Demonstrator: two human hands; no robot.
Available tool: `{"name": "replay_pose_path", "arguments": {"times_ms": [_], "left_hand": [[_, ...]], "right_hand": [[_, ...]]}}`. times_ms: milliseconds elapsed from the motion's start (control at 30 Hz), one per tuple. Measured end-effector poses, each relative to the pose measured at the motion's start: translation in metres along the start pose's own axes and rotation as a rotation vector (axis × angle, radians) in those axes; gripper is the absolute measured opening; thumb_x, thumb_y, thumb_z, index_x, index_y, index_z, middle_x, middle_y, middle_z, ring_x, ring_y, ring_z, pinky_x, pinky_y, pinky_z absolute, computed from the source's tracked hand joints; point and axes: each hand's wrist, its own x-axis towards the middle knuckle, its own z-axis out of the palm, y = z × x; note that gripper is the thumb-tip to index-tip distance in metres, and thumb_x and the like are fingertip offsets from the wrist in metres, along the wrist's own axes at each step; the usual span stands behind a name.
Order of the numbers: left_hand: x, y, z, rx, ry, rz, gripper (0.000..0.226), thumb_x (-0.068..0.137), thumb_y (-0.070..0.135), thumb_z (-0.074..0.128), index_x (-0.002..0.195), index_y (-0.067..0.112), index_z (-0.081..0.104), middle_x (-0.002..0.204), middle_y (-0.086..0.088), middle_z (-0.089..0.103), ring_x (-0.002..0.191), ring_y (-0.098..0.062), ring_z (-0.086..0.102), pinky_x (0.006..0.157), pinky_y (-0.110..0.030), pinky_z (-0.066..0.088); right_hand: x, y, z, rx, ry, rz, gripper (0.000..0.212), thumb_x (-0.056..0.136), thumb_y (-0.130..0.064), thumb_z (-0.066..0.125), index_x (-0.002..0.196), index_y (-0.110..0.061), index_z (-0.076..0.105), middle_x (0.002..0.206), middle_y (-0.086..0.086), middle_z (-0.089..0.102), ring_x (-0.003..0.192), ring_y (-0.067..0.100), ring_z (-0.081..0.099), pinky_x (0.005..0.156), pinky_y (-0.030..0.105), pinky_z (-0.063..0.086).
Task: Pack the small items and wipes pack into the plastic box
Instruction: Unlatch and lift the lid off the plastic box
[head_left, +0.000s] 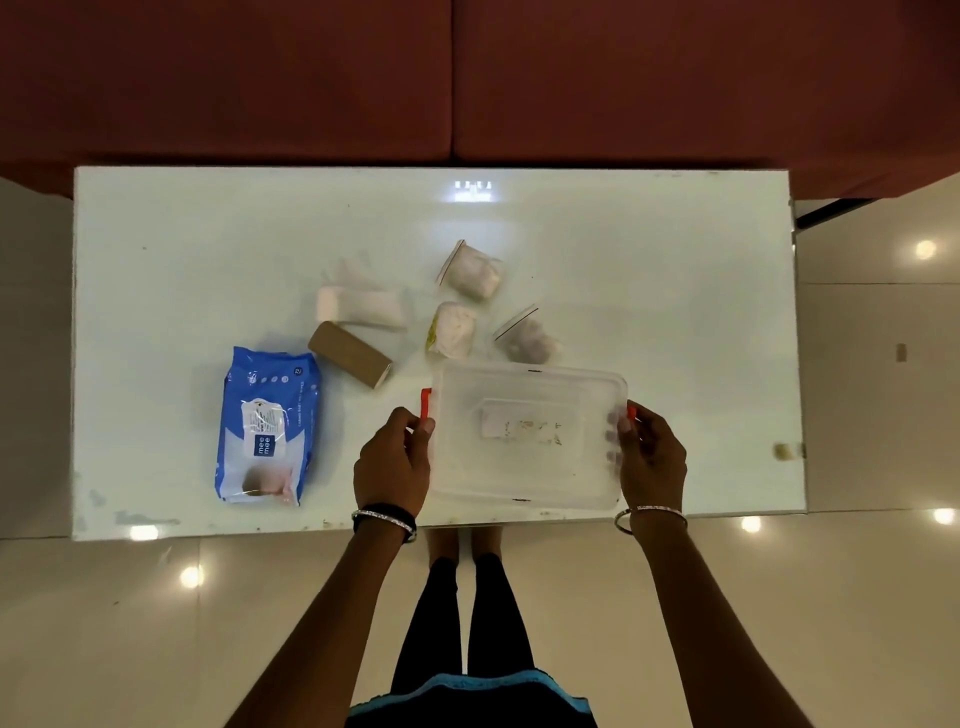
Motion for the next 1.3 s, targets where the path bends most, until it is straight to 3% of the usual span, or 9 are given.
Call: {"name": "replay_pose_path", "arguments": {"times_ms": [167, 333, 533, 733, 867, 967, 1033, 1133, 1300], "left_hand": [[0.001, -0.005, 0.002, 0.046, 0.055, 0.047, 0.022, 0.097, 0.032, 0.050, 0.089, 0.014, 0.058, 0.064, 0.006, 0.054, 0.052, -0.014, 0.050, 0.045, -0.016, 0.032], [0.009, -0.026, 0.013, -0.190, -0.058, -0.150, 0.022, 0.099, 0.022, 0.047, 0.098, 0.010, 0.066, 0.081, 0.000, 0.064, 0.074, -0.026, 0.067, 0.065, -0.036, 0.059], [0.013, -0.041, 0.027, -0.597, -0.327, -0.328, 0.025, 0.099, 0.011, 0.044, 0.099, 0.015, 0.069, 0.091, -0.008, 0.070, 0.081, -0.021, 0.068, 0.069, -0.041, 0.062], [0.015, -0.047, 0.030, -0.745, -0.372, -0.333, 0.029, 0.097, 0.013, 0.051, 0.082, 0.026, 0.071, 0.076, 0.007, 0.074, 0.071, -0.007, 0.070, 0.056, -0.026, 0.058], [0.019, -0.051, 0.030, -0.750, -0.407, -0.315, 0.027, 0.097, 0.013, 0.051, 0.085, 0.024, 0.072, 0.083, -0.002, 0.073, 0.076, -0.014, 0.071, 0.058, -0.029, 0.059], [0.021, -0.053, 0.031, -0.745, -0.410, -0.310, 0.023, 0.098, 0.013, 0.050, 0.090, 0.017, 0.071, 0.087, -0.010, 0.071, 0.080, -0.022, 0.069, 0.060, -0.033, 0.060], [0.021, -0.055, 0.032, -0.737, -0.409, -0.313, 0.022, 0.099, 0.013, 0.049, 0.094, 0.012, 0.070, 0.090, -0.014, 0.069, 0.082, -0.023, 0.069, 0.061, -0.032, 0.060], [0.022, -0.057, 0.033, -0.733, -0.426, -0.310, 0.024, 0.100, 0.013, 0.047, 0.104, 0.000, 0.066, 0.093, -0.017, 0.068, 0.080, -0.019, 0.070, 0.060, -0.030, 0.059], [0.023, -0.057, 0.033, -0.758, -0.443, -0.298, 0.024, 0.101, 0.011, 0.044, 0.107, -0.002, 0.064, 0.093, -0.016, 0.067, 0.083, -0.024, 0.067, 0.060, -0.030, 0.059]], "right_hand": [[0.000, 0.008, 0.002, -0.018, -0.006, -0.033, 0.026, 0.096, -0.031, 0.059, 0.120, -0.023, 0.067, 0.112, -0.001, 0.072, 0.105, 0.020, 0.068, 0.092, 0.048, 0.056], [-0.001, 0.018, 0.005, -0.276, 0.052, -0.278, 0.036, 0.102, -0.031, 0.043, 0.125, -0.014, 0.063, 0.106, 0.006, 0.075, 0.088, 0.021, 0.065, 0.070, 0.012, 0.037], [0.003, 0.021, 0.012, -0.347, 0.141, -0.313, 0.032, 0.104, -0.020, 0.038, 0.121, -0.008, 0.062, 0.089, 0.008, 0.073, 0.071, 0.028, 0.063, 0.065, 0.019, 0.037], [0.031, 0.035, 0.005, -0.037, -0.062, 0.032, 0.044, 0.101, -0.029, 0.050, 0.064, -0.005, 0.049, 0.061, 0.006, 0.044, 0.065, 0.020, 0.037, 0.064, 0.034, 0.033], [0.044, 0.039, 0.004, 0.111, -0.246, 0.253, 0.031, 0.093, -0.008, 0.057, 0.090, 0.022, 0.054, 0.074, 0.015, 0.047, 0.076, 0.025, 0.041, 0.069, 0.040, 0.037], [0.049, 0.030, 0.005, -0.089, -0.142, 0.304, 0.017, 0.086, 0.000, 0.063, 0.098, 0.009, 0.070, 0.079, 0.020, 0.066, 0.079, 0.026, 0.057, 0.078, 0.045, 0.051], [0.041, 0.015, 0.009, -0.231, 0.099, 0.220, 0.017, 0.086, -0.010, 0.065, 0.100, -0.003, 0.073, 0.094, 0.018, 0.073, 0.083, 0.026, 0.066, 0.081, 0.034, 0.050], [0.007, -0.015, 0.020, -0.308, 0.342, -0.256, 0.016, 0.086, -0.006, 0.058, 0.098, -0.009, 0.068, 0.097, 0.010, 0.070, 0.087, 0.029, 0.066, 0.076, 0.027, 0.046], [-0.068, -0.056, 0.078, -0.395, -0.004, -0.690, 0.024, 0.084, -0.020, 0.065, 0.108, -0.017, 0.067, 0.119, 0.005, 0.065, 0.118, 0.027, 0.056, 0.098, 0.037, 0.038]]}}
